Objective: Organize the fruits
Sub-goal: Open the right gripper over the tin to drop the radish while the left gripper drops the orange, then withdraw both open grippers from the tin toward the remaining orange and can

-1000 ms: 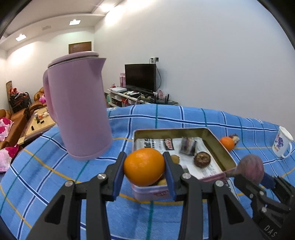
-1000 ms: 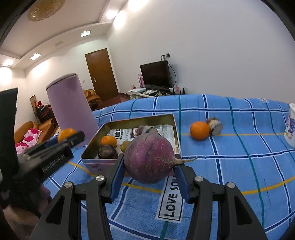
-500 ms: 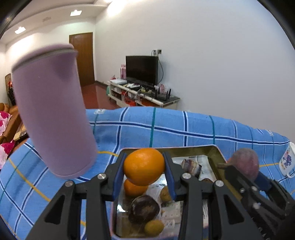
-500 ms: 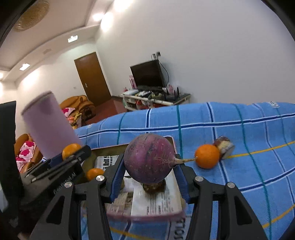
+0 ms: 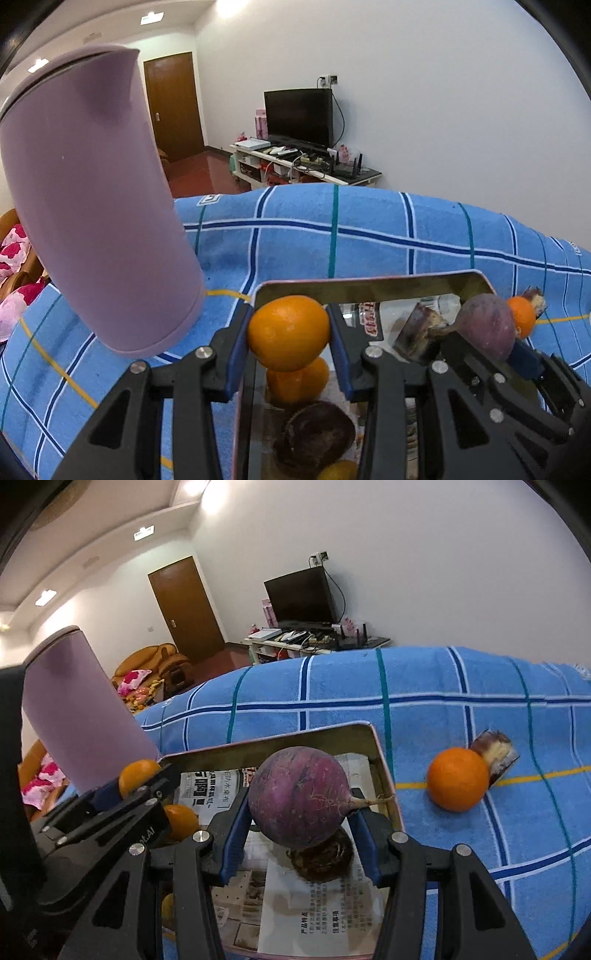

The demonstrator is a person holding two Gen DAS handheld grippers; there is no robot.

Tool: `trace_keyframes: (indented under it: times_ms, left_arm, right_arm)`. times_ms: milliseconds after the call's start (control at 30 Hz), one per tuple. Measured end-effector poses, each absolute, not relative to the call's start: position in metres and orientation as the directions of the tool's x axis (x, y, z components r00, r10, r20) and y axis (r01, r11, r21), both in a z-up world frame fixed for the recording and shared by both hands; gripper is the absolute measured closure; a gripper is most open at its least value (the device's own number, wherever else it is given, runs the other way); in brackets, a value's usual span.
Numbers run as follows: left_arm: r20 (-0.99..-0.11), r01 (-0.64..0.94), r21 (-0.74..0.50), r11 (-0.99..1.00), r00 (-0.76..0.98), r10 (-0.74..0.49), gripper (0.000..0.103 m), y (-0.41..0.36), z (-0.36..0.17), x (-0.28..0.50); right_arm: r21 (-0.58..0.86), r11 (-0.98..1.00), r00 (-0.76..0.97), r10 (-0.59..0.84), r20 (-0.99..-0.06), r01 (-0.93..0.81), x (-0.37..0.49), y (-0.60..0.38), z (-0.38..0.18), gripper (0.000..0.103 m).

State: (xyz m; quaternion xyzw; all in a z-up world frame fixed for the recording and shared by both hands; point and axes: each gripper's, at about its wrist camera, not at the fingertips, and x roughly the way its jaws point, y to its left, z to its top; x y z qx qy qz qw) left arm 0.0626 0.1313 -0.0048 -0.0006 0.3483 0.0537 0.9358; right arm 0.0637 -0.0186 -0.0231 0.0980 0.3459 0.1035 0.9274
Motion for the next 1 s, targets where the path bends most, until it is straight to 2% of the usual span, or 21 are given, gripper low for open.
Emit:
trace_keyframes:
  times_ms: [100, 200, 267, 300, 333, 500, 700, 1000]
  left_arm:
    - [-0.647, -0.116, 0.076, 0.990, 0.750, 0.137, 0.060, 0.129, -0.007, 0.065]
    - [-0.625, -0.121, 0.096, 0.988, 0.765, 0.154, 0.054, 0.126, -0.005, 0.062]
    - [-0.609, -0.140, 0.099, 0.985, 0.774, 0.172, 0.037, 0.128, -0.002, 0.060]
    - [-0.599, -0.159, 0.092, 0.983, 0.780, 0.183, 0.023, 0.130, -0.001, 0.059]
    - [-0.591, -0.167, 0.084, 0.982, 0.786, 0.184, 0.014, 0.132, 0.000, 0.057]
    - [-0.531, -0.220, 0.117, 0.968, 0.810, 0.249, 0.000, 0.132, 0.008, 0.049]
    - [-0.487, -0.244, 0.119, 0.962, 0.831, 0.271, 0.000, 0.135, 0.011, 0.041]
    - [-0.454, -0.237, 0.128, 0.963, 0.849, 0.269, 0.000, 0.130, 0.010, 0.033]
  right_arm:
    - [0.309, 0.940, 0.734, 0.312, -0.603, -0.146, 0.064, -0.026, -0.024, 0.049]
    - [0.305, 0.939, 0.747, 0.318, -0.584, -0.161, 0.063, -0.027, -0.020, 0.048]
    - [0.304, 0.939, 0.756, 0.314, -0.574, -0.160, 0.061, -0.027, -0.019, 0.048]
    - [0.315, 0.936, 0.758, 0.320, -0.569, -0.159, 0.060, -0.029, -0.018, 0.048]
    - [0.326, 0.932, 0.758, 0.326, -0.565, -0.158, 0.059, -0.029, -0.018, 0.048]
    - [0.295, 0.943, 0.779, 0.298, -0.551, -0.152, 0.055, -0.028, -0.011, 0.047]
    - [0.216, 0.966, 0.833, 0.234, -0.501, -0.141, 0.040, -0.027, 0.005, 0.032]
    - [0.178, 0.975, 0.851, 0.206, -0.483, -0.135, 0.031, -0.031, 0.013, 0.031]
